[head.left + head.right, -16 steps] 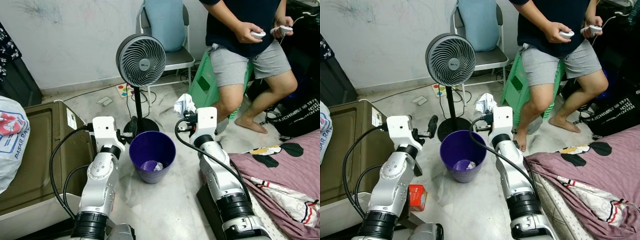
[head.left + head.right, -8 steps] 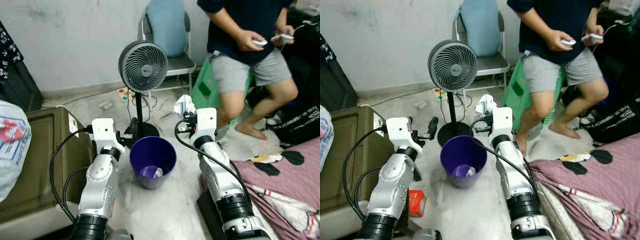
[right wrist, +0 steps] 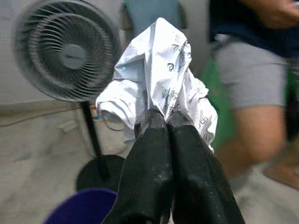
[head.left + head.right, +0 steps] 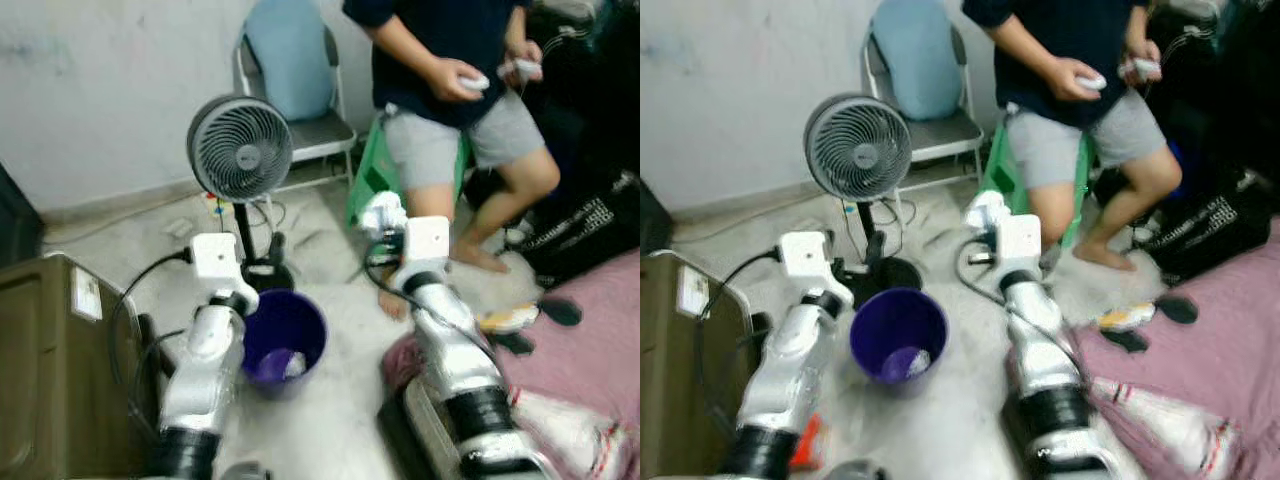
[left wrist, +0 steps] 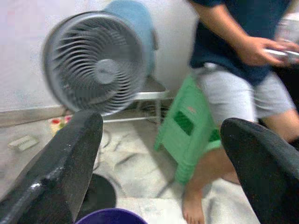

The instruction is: Clean up the room

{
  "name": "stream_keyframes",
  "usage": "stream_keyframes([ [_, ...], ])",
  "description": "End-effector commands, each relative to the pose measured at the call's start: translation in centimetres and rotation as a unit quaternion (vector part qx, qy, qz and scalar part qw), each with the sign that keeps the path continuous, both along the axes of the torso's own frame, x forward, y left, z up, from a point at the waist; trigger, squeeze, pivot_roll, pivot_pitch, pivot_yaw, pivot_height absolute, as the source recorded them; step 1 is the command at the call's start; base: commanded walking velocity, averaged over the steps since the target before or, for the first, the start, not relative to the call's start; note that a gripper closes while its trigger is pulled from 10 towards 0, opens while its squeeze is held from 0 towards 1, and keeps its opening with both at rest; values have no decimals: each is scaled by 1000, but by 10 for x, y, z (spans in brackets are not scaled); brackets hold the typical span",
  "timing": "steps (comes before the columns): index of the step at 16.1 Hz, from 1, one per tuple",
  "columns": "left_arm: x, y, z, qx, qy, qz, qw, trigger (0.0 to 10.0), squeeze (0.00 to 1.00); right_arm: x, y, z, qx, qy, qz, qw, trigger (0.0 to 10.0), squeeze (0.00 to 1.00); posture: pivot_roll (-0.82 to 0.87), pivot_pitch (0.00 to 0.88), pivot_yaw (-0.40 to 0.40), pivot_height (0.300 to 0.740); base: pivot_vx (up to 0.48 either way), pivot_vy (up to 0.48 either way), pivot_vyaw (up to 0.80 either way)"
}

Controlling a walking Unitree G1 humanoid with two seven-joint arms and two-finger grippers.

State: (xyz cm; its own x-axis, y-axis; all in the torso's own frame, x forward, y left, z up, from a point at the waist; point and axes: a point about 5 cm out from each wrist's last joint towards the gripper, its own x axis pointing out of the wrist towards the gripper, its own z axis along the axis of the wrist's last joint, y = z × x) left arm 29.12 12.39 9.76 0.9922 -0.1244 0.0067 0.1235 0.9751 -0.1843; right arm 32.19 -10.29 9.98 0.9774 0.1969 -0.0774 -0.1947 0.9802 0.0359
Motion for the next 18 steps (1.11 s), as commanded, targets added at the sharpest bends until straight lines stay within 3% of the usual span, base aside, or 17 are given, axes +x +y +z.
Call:
stream_keyframes([
  [1, 1, 1, 2, 0, -4, 1, 1000, 10000, 0, 3, 3, 5, -4, -7, 9, 1000, 10000, 0, 56, 0, -19, 740, 356, 0, 0],
  [7, 1, 0, 2, -2, -4, -1, 1000, 10000, 0, 3, 4, 5, 0, -8, 10, 1000, 10000, 0, 54, 0, -17, 740, 322, 0, 0],
  [11, 1, 0, 2, 1, -2, 13, 1000, 10000, 0, 2, 6, 8, -5, -20, 20, 1000, 10000, 0, 56, 0, -17, 740, 0, 0, 0],
  [18, 2, 2, 2, 15, -5, 24, 1000, 10000, 0, 3, 7, 9, -2, -24, 21, 999, 10000, 0, 57, 0, -17, 740, 0, 0, 800],
])
